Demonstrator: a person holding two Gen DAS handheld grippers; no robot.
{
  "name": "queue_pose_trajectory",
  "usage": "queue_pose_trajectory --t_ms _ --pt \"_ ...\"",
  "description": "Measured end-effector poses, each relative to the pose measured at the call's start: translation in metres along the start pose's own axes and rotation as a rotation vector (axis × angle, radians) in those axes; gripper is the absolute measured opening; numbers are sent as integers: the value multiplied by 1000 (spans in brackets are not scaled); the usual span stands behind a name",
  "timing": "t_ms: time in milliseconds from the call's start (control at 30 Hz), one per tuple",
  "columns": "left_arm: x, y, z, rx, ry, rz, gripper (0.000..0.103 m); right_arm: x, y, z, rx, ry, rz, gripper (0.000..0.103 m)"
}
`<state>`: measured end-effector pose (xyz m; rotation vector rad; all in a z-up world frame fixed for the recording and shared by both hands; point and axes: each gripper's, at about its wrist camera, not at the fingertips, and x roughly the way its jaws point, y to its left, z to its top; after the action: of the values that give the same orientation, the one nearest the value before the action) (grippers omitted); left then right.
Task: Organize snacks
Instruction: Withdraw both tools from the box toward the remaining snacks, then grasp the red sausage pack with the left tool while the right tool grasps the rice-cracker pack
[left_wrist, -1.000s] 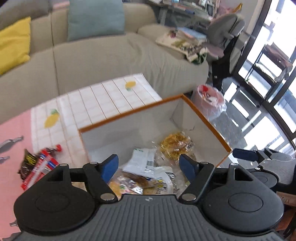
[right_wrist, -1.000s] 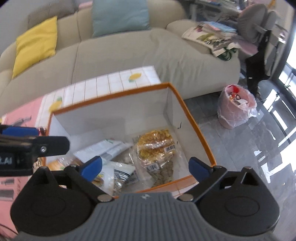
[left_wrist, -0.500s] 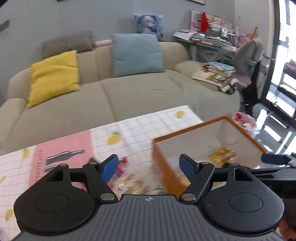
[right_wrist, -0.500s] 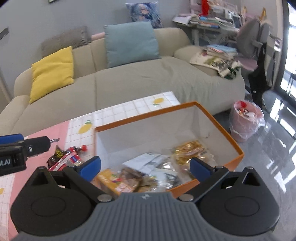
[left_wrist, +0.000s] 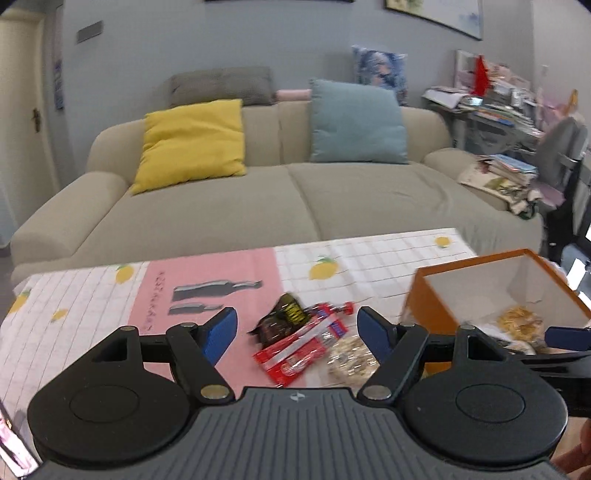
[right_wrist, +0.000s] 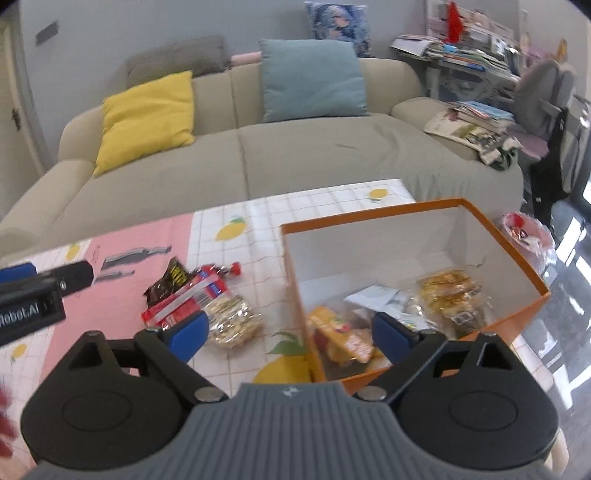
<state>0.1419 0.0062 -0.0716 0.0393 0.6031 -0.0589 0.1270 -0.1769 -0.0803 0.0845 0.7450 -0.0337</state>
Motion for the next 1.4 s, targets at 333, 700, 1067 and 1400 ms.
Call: queue_pose_trajectory --t_ms 333,700,1067,1400 --pt "27 51 -23 -92 40 43 83 31 48 -2 -143 -14 49 93" --pt "65 76 -37 -125 160 31 81 84 78 -2 -291 52 86 93" --pt "104 95 -43 -168 226 43 77 133 90 1 -282 94 100 87" --pt "136 101 -40 -92 269 -21 76 175 96 10 -300 154 130 86"
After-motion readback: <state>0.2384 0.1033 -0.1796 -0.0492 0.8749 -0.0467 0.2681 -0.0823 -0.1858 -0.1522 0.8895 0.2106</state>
